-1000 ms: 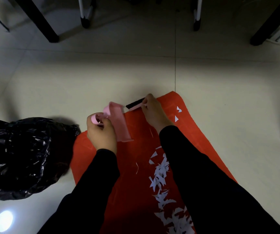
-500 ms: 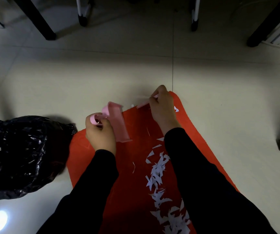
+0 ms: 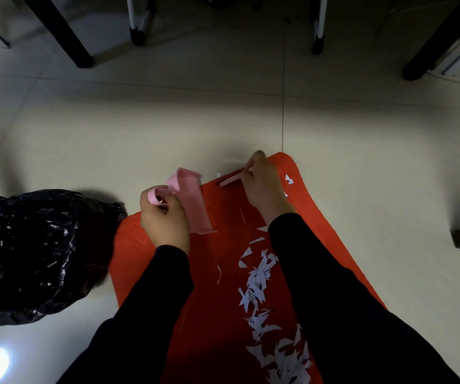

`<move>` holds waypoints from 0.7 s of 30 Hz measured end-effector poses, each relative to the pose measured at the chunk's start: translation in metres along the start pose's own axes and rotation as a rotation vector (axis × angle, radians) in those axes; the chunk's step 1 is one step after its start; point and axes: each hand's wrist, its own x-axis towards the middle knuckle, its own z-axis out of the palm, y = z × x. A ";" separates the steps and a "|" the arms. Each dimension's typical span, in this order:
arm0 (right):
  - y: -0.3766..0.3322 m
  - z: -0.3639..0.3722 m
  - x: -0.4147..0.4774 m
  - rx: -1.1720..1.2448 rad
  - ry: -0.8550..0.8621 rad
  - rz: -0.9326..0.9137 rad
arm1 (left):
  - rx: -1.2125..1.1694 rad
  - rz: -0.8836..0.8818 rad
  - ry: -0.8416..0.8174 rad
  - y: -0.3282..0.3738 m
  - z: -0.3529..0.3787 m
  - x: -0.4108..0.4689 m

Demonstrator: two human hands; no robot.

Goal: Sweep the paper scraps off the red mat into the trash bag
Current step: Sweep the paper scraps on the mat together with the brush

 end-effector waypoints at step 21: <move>-0.020 -0.011 -0.007 0.106 0.036 0.014 | -0.016 -0.008 0.023 -0.003 -0.004 0.002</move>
